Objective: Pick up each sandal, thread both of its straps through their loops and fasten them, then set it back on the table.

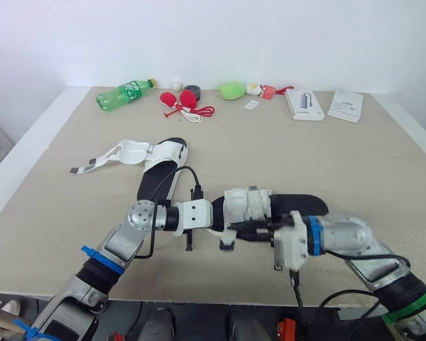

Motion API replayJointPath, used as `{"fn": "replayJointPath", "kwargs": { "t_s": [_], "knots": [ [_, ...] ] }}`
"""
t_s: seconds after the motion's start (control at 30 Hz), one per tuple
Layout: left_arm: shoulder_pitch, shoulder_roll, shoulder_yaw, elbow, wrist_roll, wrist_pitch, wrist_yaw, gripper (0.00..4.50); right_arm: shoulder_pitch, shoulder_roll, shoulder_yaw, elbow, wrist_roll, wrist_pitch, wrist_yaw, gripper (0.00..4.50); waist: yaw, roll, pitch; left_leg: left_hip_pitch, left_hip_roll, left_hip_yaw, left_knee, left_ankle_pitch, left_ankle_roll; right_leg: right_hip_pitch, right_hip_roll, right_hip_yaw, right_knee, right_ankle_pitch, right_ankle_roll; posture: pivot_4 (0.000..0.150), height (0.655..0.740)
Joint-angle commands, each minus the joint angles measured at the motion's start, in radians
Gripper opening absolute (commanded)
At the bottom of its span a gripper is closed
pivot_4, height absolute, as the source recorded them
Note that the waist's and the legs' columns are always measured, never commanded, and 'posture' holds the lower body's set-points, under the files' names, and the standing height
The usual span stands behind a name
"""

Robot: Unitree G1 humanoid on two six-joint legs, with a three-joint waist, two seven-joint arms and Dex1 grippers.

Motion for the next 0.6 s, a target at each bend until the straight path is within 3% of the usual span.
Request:
{"fn": "replayJointPath", "kwargs": {
  "t_s": [0.03, 0.23, 0.6],
  "knots": [
    [0.033, 0.017, -0.048, 0.068, 0.056, 0.040, -0.018, 0.00, -0.049, 0.027, -0.062, -0.054, 0.137, 0.295, -0.011, 0.03, 0.000, 0.000, 0.000, 0.000, 0.000, 0.000, 0.000, 0.000, 0.000, 0.000, 0.000, 0.000, 0.000, 0.000, 0.000, 0.150, 0.7400],
    [0.034, 0.016, -0.048, 0.065, 0.057, 0.040, -0.014, 0.00, -0.134, 0.096, -0.128, -0.005, 0.224, 0.653, -0.050, 0.03, 0.000, 0.000, 0.000, -0.001, 0.001, -0.001, 0.000, 0.000, 0.000, -0.001, 0.001, -0.001, 0.000, 0.000, 0.000, 0.150, 0.7400],
    [0.046, 0.017, -0.046, 0.049, 0.056, 0.051, -0.004, 0.00, -0.199, 0.157, -0.155, 0.116, 0.077, 0.713, -0.066, 0.03, -0.002, 0.000, 0.000, -0.001, 0.001, -0.001, 0.000, 0.000, 0.000, -0.002, 0.002, -0.001, 0.000, 0.001, 0.002, 0.150, 0.7400]
  ]
}}
